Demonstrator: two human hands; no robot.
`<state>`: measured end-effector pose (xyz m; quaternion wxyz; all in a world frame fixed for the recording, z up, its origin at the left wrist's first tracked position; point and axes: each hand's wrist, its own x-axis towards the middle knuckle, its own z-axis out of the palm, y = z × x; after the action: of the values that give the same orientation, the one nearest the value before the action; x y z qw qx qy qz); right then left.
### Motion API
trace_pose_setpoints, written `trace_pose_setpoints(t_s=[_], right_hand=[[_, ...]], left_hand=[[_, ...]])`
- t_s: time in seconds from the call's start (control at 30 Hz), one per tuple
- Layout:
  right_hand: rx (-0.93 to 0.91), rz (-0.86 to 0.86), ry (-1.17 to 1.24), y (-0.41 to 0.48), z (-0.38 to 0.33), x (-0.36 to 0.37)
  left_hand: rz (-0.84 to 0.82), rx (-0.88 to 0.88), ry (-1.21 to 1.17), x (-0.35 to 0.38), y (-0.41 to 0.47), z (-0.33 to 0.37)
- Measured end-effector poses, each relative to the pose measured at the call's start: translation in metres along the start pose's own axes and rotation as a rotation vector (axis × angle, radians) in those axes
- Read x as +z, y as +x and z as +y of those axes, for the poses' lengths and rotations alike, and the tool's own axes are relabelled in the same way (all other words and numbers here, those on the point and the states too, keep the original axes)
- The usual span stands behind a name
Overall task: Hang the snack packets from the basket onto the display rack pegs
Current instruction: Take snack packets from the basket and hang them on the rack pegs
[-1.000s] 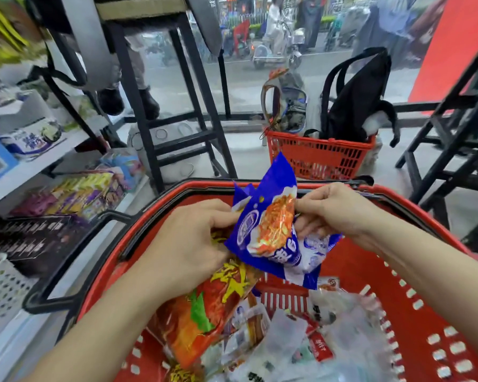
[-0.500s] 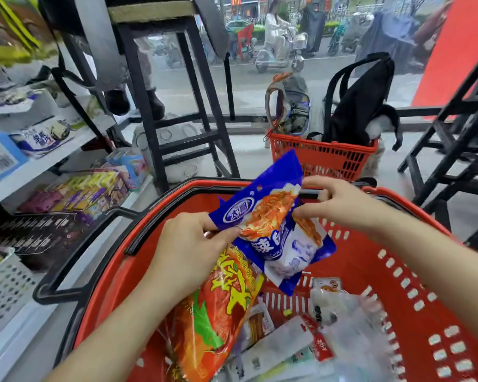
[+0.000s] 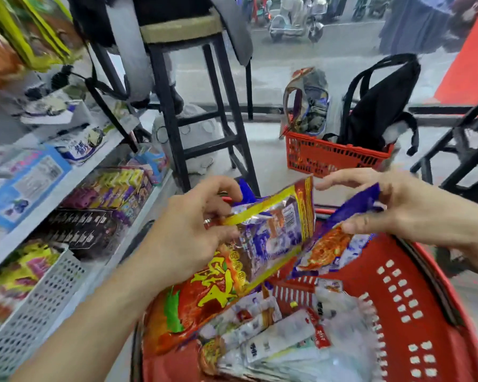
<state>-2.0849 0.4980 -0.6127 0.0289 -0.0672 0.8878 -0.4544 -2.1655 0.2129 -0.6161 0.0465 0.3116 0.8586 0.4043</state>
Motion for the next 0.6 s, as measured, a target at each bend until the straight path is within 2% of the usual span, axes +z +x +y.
trace_pose_setpoints(t_s=[0.07, 0.17, 0.23, 0.27, 0.3, 0.33, 0.4, 0.43, 0.5, 0.6], right_hand=[[-0.069, -0.088, -0.103, 0.006, -0.05, -0.012], [-0.106, -0.092, -0.09, 0.012, -0.14, -0.025], [-0.165, -0.106, -0.204, 0.019, -0.213, -0.035], [-0.203, -0.173, -0.25, 0.023, -0.246, -0.043], [-0.214, -0.154, -0.221, 0.026, -0.272, -0.049], [-0.231, -0.147, -0.303, 0.027, -0.305, -0.056], [-0.367, -0.009, -0.476, 0.025, -0.357, -0.074], [-0.37, -0.056, -0.521, 0.018, -0.386, -0.09], [-0.406, -0.031, -0.535, 0.007, -0.425, -0.118], [-0.519, 0.063, -0.499, -0.008, -0.499, -0.153]], left_hand=[[-0.028, 0.038, 0.083, -0.04, 0.003, 0.034], [-0.117, 0.151, 0.313, -0.105, 0.001, 0.104], [-0.139, 0.226, 0.431, -0.153, -0.002, 0.154], [-0.138, 0.239, 0.464, -0.173, 0.0, 0.18], [-0.118, 0.23, 0.502, -0.191, -0.001, 0.205], [-0.103, 0.161, 0.468, -0.21, 0.0, 0.228], [-0.082, -0.015, 0.435, -0.252, -0.005, 0.272], [-0.086, -0.01, 0.514, -0.281, -0.01, 0.296], [0.0, 0.055, 0.749, -0.346, -0.029, 0.341], [0.251, 0.027, 0.834, -0.42, -0.067, 0.389]])
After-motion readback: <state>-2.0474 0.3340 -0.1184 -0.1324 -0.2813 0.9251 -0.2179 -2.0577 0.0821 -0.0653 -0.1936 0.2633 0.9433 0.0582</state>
